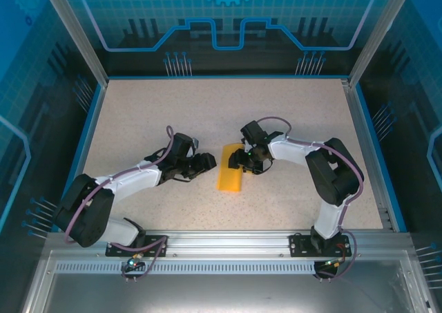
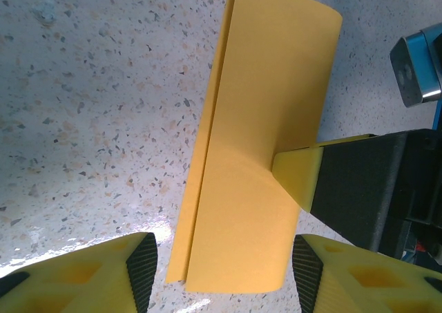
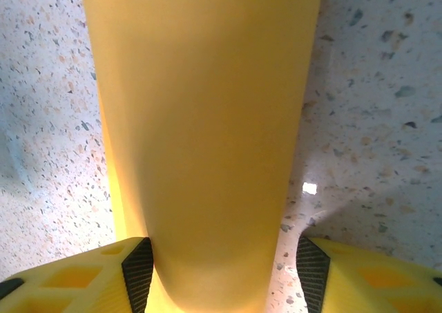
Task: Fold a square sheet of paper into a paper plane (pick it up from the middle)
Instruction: First fold in half a square sheet of paper at the center of the table, then hold the square sheet of paper at the center of the table.
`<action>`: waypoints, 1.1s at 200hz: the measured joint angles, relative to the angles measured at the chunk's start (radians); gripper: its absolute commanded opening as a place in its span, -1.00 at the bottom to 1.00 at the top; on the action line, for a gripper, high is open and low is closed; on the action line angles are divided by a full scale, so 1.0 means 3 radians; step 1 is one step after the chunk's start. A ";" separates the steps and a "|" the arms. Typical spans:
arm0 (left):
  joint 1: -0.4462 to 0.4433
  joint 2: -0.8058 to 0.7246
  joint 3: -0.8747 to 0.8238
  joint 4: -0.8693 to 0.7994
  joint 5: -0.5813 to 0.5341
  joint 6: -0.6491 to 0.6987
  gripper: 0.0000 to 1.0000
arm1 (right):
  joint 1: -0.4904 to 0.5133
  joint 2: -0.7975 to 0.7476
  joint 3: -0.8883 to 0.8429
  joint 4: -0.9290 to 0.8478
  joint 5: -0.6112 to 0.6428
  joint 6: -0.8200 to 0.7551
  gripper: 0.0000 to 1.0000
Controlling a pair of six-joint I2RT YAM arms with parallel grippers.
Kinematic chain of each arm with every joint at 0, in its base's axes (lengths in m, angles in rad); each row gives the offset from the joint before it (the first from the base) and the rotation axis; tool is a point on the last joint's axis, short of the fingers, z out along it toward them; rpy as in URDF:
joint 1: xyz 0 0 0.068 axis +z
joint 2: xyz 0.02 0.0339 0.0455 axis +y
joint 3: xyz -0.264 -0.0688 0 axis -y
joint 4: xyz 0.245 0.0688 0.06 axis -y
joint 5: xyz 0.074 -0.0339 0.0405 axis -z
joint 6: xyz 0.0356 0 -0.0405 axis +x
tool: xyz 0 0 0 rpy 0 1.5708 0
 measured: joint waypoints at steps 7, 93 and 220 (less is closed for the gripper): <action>0.0000 0.0000 0.0000 0.0000 0.0001 0.0000 0.16 | 0.0001 0.0000 0.0000 0.0006 0.0005 0.0034 0.24; 0.0000 0.0000 0.0000 0.0000 0.0000 0.0000 0.09 | 0.0074 0.0032 0.0064 -0.0038 0.0177 0.0287 0.34; 0.0000 0.0003 0.0037 -0.0001 0.0000 0.0009 0.00 | 0.0158 0.0206 0.0333 -0.0378 0.0403 0.0332 0.29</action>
